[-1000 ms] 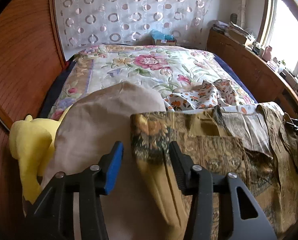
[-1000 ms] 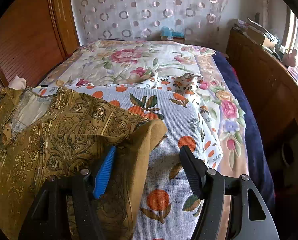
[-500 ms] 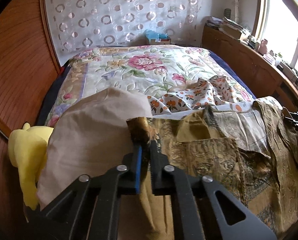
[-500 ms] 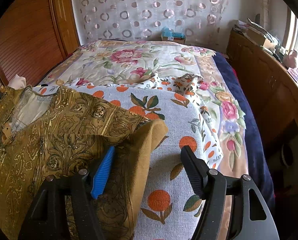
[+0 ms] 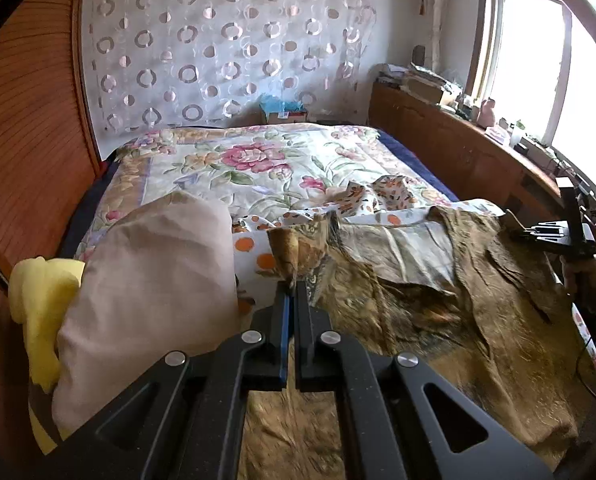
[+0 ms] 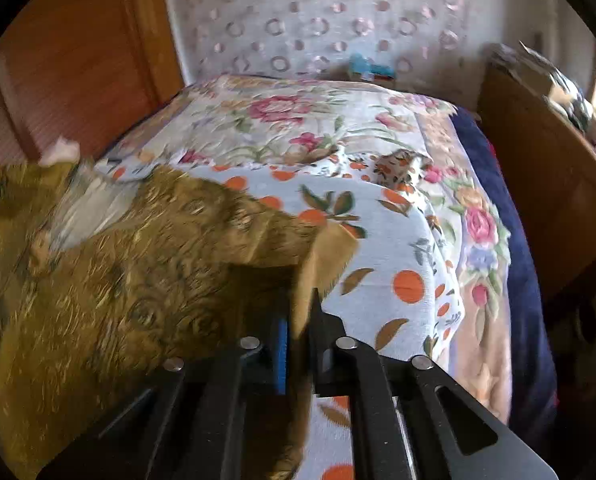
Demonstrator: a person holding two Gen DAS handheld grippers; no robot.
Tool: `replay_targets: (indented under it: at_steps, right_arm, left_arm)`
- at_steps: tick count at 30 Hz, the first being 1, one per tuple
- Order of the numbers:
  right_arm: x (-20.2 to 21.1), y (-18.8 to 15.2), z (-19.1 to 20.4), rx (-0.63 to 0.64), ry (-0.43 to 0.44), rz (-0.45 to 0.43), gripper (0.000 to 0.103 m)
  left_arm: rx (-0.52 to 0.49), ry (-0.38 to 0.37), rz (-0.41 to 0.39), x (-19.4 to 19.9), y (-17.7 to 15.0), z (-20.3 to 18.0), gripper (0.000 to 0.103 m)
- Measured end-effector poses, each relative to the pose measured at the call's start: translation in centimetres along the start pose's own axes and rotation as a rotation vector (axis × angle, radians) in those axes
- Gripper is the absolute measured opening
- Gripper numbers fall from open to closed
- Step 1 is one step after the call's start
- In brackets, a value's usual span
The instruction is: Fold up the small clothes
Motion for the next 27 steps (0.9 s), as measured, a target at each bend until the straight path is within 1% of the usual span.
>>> replay_targets:
  at_steps: [1, 5, 10, 12, 16, 19, 23, 27]
  right_arm:
    - [0.5, -0.1, 0.3, 0.024, -0.005, -0.008, 0.005]
    - [3.4, 0.0, 0.6, 0.008, 0.015, -0.064, 0.004]
    - [8.8, -0.4, 0.7, -0.026, 0.028, -0.173, 0.003]
    - [10.6, -1.3, 0.9, -0.027, 0.026, -0.203, 0.003]
    - [13.8, -3.7, 1.4, -0.034, 0.03, -0.249, 0.003]
    - [15.1, -5.8, 1.7, -0.034, 0.027, -0.266, 0.003]
    - [16.4, -8.8, 1.9, -0.043, 0.027, -0.273, 0.003]
    - [17.7, -12.3, 2.1, -0.063, 0.045, -0.262, 0.003]
  left_arm:
    - [0.004, -0.003, -0.006, 0.5, -0.3, -0.2, 0.002]
    - [0.005, 0.006, -0.025, 2.3, -1.6, -0.9, 0.002]
    - [0.014, 0.013, -0.072, 5.5, -2.8, -1.1, 0.002]
    - [0.011, 0.023, -0.088, 6.7, -3.4, -1.3, 0.002]
    - [0.024, 0.035, -0.111, 9.0, -5.1, -1.2, 0.002]
    - [0.028, 0.053, -0.124, 10.5, -6.5, -1.0, 0.002]
    - [0.055, 0.065, -0.153, 12.8, -8.6, -0.6, 0.002]
    - [0.093, 0.071, -0.162, 14.1, -10.8, -0.1, 0.002]
Point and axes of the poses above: each gripper's, at about its wrist camera, not at the fingertips, and x roughly against the way its jaws point, z to its left, y to its top, the point moved 10 cm from there along -x, roughly the way its jaws point, and after that the axes turned 9 degrees about -y, right-handed, at the moved point
